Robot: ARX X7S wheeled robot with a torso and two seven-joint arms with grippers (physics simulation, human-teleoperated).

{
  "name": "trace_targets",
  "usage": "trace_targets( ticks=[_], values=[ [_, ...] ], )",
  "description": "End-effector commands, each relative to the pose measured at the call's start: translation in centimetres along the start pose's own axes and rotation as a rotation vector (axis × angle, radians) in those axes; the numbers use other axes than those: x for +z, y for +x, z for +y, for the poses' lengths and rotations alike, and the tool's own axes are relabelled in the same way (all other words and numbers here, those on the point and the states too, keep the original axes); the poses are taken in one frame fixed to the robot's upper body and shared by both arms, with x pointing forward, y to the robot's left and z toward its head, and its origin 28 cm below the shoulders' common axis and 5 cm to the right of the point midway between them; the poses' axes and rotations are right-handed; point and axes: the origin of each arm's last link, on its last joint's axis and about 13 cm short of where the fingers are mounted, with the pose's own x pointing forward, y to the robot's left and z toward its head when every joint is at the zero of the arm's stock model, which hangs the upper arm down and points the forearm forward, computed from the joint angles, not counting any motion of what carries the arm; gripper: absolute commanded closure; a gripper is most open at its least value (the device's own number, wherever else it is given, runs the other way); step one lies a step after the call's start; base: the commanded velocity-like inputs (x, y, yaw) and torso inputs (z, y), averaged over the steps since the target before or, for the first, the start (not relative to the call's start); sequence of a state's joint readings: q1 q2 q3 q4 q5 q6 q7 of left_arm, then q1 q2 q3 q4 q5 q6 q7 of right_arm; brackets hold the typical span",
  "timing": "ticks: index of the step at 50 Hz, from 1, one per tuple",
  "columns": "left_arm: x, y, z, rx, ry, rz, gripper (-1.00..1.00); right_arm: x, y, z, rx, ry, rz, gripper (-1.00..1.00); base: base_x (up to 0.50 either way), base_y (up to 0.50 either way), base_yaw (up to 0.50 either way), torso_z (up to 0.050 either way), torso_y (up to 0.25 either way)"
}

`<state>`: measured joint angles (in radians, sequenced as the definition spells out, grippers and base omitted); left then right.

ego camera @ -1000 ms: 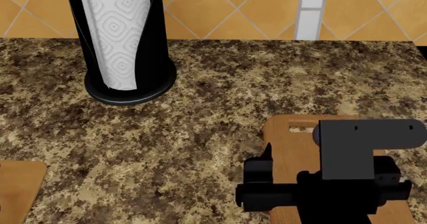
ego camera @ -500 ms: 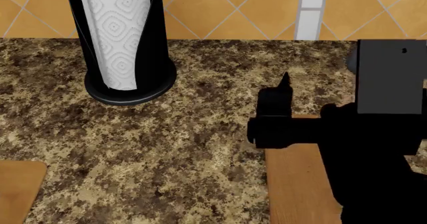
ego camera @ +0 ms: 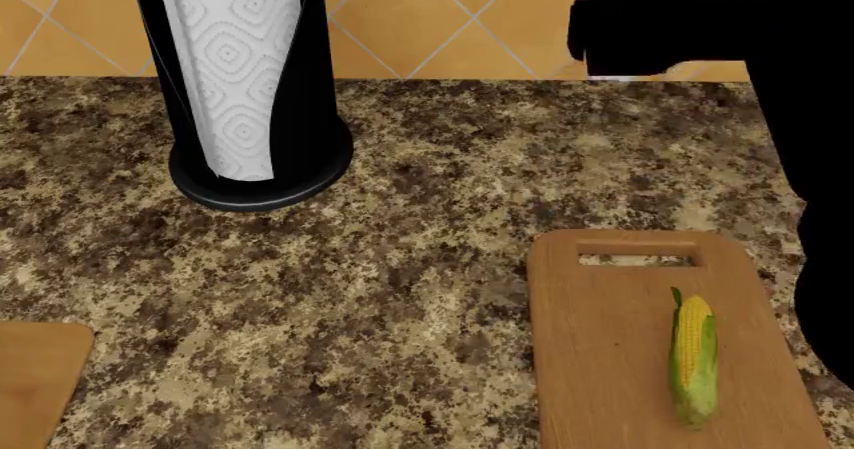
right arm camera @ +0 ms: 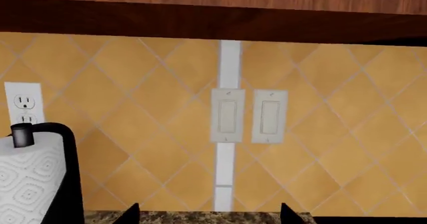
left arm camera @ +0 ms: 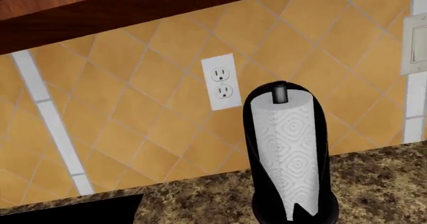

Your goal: Place the corn and the cherry on separate cutting boards.

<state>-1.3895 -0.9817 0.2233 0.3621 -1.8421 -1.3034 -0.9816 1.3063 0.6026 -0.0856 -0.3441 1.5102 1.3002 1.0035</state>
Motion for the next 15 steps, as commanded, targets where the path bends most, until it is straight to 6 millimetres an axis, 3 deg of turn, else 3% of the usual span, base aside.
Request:
trace_targets(
  ticks=[1, 5, 15],
  values=[
    [1.5, -0.1, 0.1, -0.005, 0.015, -0.024, -1.00, 2.9, 0.7, -0.8, -0.018, -0.042, -0.059, -1.00, 0.00, 0.00, 0.00, 0.000, 0.000],
    [0.8, 0.1, -0.3, -0.021, 0.025, -0.004, -1.00, 3.6, 1.6, -0.9, -0.013, -0.093, -0.072, -1.00, 0.00, 0.00, 0.00, 0.000, 0.000],
    [1.4, 0.4, -0.1, -0.016, 0.041, -0.008, -1.00, 5.8, 2.3, -1.9, -0.028, -0.125, -0.111, -1.00, 0.00, 0.00, 0.00, 0.000, 0.000]
  ],
)
